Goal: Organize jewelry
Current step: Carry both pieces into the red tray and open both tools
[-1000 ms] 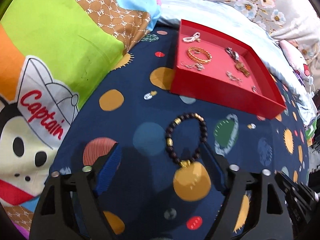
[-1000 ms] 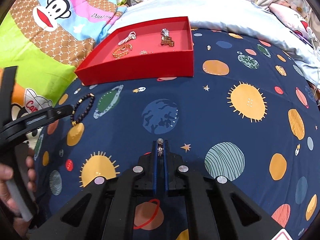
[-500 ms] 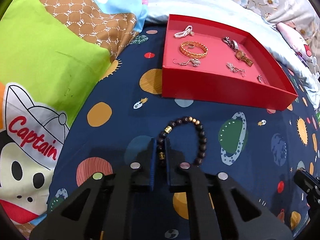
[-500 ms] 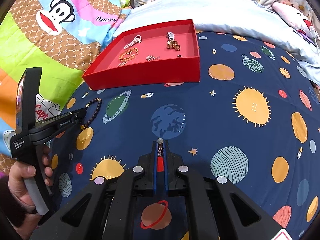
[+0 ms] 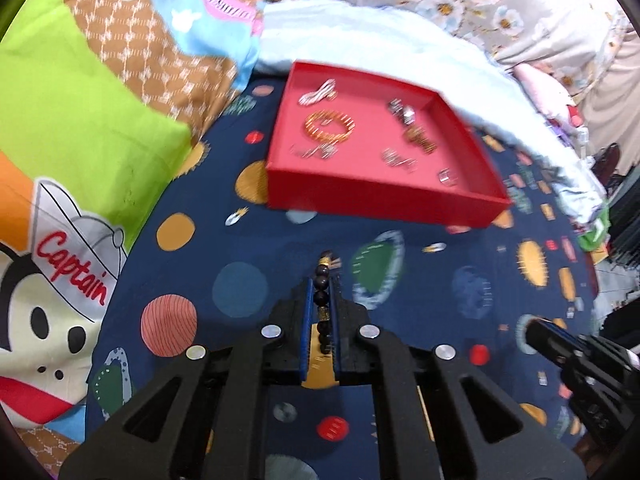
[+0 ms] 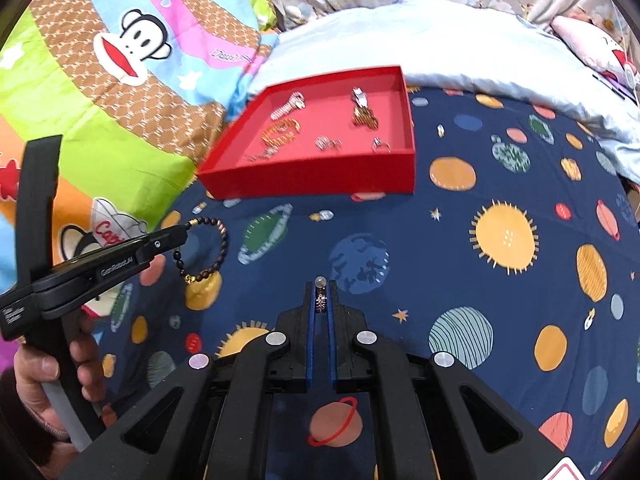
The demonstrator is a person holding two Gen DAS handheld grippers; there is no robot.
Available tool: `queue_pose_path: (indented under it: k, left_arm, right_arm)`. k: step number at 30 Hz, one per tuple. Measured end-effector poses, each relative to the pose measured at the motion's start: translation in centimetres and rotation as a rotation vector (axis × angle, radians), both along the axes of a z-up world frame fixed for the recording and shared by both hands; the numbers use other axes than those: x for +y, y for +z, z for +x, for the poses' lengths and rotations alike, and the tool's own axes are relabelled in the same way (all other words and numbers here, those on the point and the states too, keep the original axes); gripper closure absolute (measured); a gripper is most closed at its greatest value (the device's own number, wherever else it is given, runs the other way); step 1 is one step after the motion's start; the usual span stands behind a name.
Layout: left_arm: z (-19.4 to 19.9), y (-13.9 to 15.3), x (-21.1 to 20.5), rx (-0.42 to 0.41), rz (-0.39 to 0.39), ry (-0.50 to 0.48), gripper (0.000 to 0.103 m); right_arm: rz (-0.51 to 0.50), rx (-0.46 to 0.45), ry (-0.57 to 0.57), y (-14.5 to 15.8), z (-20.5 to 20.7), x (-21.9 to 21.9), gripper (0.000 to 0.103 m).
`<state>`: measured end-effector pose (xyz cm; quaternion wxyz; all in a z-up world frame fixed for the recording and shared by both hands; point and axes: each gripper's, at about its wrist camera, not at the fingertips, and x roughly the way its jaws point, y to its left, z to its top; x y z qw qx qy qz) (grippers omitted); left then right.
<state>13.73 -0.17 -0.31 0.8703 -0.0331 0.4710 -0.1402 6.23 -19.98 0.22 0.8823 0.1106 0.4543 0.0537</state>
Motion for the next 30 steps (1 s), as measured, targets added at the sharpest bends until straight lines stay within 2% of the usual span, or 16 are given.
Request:
queue_pose_path:
  k: [10, 16, 19, 25, 30]
  left_arm:
    - [-1.2, 7.2, -1.2, -0.118, -0.079, -0.061, 0.096]
    - [1.5, 11.3, -2.2, -0.192, -0.116, -0.082, 0.096]
    - [3.9, 12.9, -3.4, -0.236, -0.101, -0.091, 0.096]
    - [9.7, 13.3, -5.8, -0.253, -0.086, -0.094, 0.096]
    - [14.4, 11.1, -7.6, -0.235, -0.047, -0.094, 0.096]
  right_arm:
    - [0.003, -0.116, 0.039, 5.3, 0.2, 0.5, 0.099]
    - [0.017, -0.191, 0.054, 8.8, 3.3, -0.6, 0.099]
    - [0.028, -0.216, 0.053, 10.1, 5.9, -1.3, 0.099]
    - [0.014, -0.207, 0.050, 10.0, 12.1, -2.0, 0.099]
    - [0.016, -0.149, 0.058, 7.4, 17.7, -2.2, 0.099]
